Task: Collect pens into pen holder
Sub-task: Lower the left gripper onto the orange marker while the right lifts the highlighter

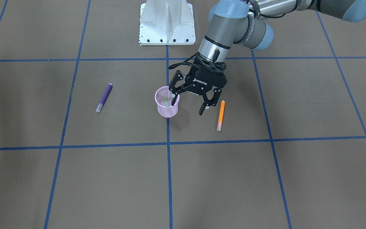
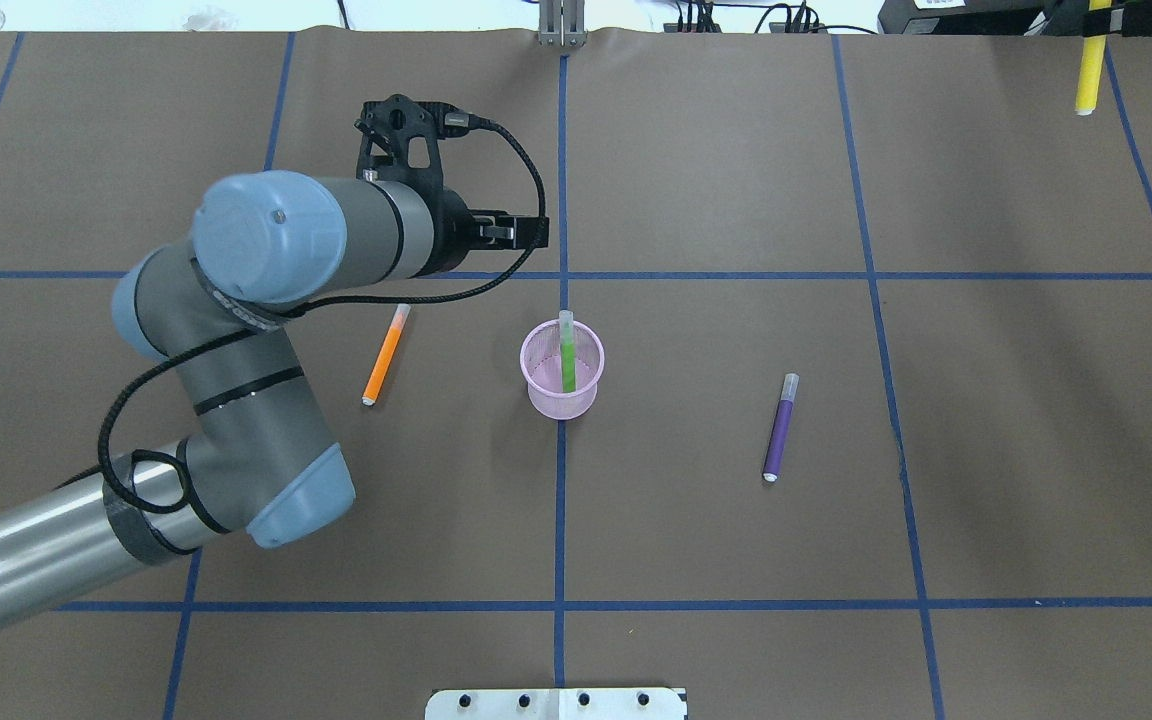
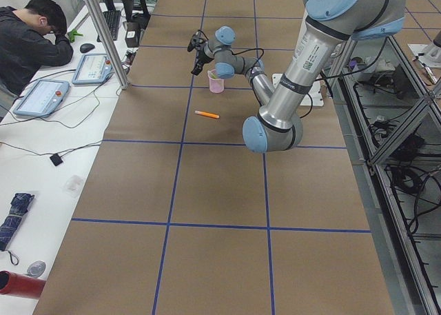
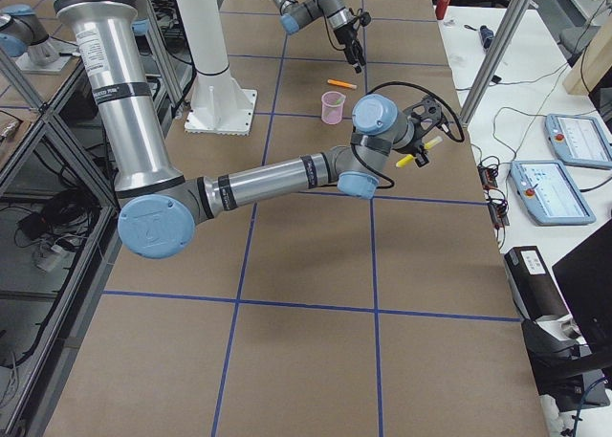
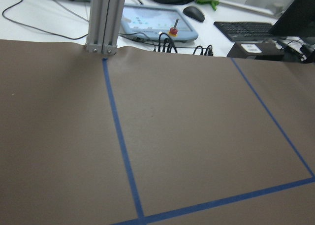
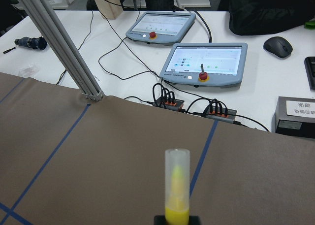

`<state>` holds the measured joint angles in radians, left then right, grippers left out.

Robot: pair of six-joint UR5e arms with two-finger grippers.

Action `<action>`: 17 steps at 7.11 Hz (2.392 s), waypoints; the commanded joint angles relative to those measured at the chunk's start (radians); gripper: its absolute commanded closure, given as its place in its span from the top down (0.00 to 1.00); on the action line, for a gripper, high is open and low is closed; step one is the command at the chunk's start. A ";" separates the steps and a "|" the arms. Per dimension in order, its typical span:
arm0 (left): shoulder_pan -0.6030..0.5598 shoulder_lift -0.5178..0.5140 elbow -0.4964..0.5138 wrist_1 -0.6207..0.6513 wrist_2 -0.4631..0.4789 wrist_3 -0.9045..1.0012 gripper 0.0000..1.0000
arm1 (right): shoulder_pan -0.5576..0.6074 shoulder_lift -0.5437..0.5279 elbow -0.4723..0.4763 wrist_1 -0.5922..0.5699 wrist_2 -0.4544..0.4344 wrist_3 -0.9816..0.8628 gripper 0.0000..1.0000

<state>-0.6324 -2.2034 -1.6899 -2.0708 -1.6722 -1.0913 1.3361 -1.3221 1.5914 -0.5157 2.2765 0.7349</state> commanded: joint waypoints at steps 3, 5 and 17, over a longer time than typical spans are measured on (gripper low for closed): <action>-0.073 0.060 0.047 0.098 -0.235 0.008 0.98 | -0.208 0.001 0.002 0.230 -0.221 0.124 0.00; -0.070 0.060 0.120 0.110 -0.277 0.069 0.98 | -0.303 0.010 0.031 0.230 -0.288 0.123 0.00; -0.021 0.050 0.225 0.156 -0.279 0.139 0.64 | -0.431 0.035 0.036 0.230 -0.379 0.123 0.00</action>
<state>-0.6552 -2.1536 -1.4661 -1.9161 -1.9521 -0.9526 0.9052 -1.2870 1.6278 -0.2853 1.8976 0.8575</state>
